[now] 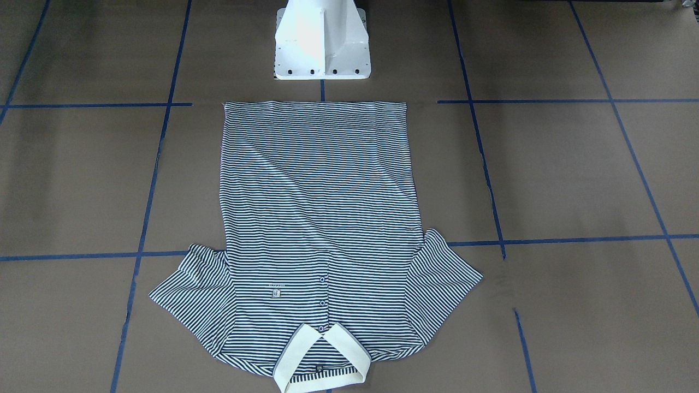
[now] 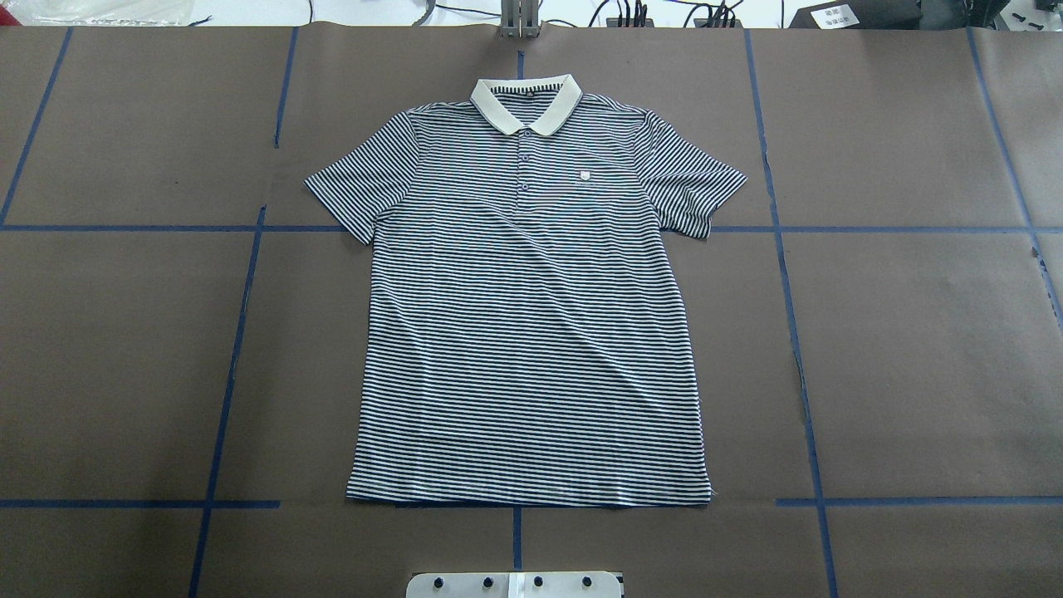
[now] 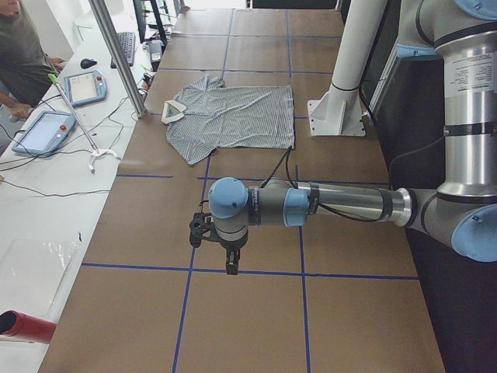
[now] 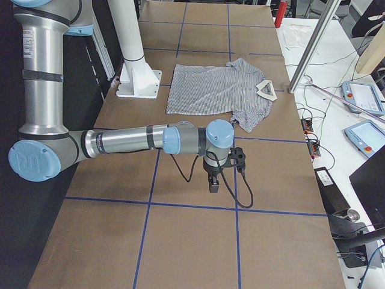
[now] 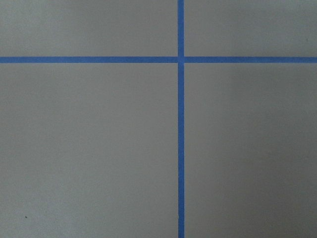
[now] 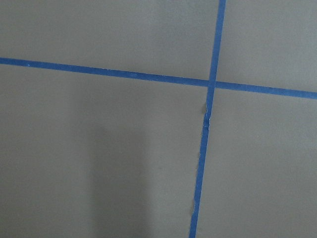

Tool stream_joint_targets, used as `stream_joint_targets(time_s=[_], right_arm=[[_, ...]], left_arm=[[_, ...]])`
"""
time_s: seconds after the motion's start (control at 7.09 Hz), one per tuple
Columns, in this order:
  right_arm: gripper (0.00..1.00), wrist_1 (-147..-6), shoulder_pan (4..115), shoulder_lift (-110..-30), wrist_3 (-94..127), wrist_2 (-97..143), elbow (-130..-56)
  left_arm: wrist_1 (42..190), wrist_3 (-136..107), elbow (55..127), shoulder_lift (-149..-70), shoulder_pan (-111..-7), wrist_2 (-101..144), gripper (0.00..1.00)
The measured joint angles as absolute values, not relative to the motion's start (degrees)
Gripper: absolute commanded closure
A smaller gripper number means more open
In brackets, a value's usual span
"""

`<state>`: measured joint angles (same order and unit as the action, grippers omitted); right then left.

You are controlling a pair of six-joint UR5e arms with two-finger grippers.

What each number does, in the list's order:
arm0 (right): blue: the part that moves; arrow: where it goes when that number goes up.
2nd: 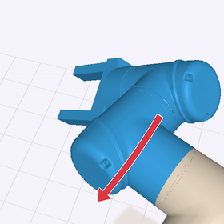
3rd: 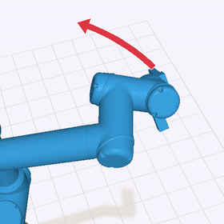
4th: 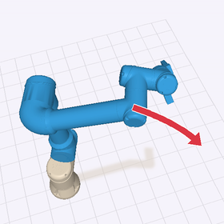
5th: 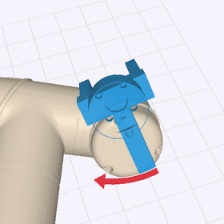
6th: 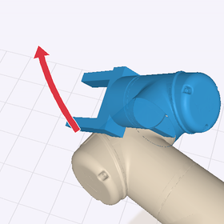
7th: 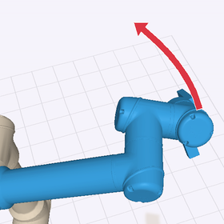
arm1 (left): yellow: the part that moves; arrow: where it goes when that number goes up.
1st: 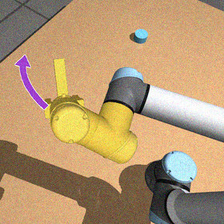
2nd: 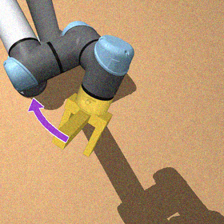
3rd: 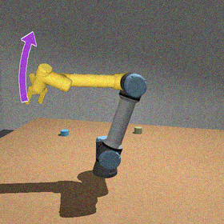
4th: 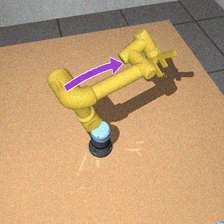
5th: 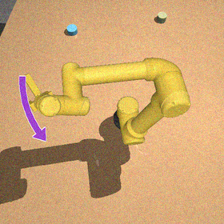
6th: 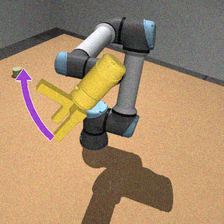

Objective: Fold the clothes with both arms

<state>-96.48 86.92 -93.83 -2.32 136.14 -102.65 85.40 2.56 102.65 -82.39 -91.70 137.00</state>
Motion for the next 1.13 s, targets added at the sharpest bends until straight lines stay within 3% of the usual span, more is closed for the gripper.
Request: stream_joint_targets(time_s=[0.71,1.13], right_arm=[[0.0,-95.3,85.3,-94.4,-2.7,136.7,-103.1],[0.0,-85.3,77.5,-93.5,8.1,136.5,-103.3]], left_arm=[[85.8,2.5,104.2,-82.4,-90.3,137.0,0.0],[86.7,2.5,105.9,-82.4,-90.2,137.7,0.0]])
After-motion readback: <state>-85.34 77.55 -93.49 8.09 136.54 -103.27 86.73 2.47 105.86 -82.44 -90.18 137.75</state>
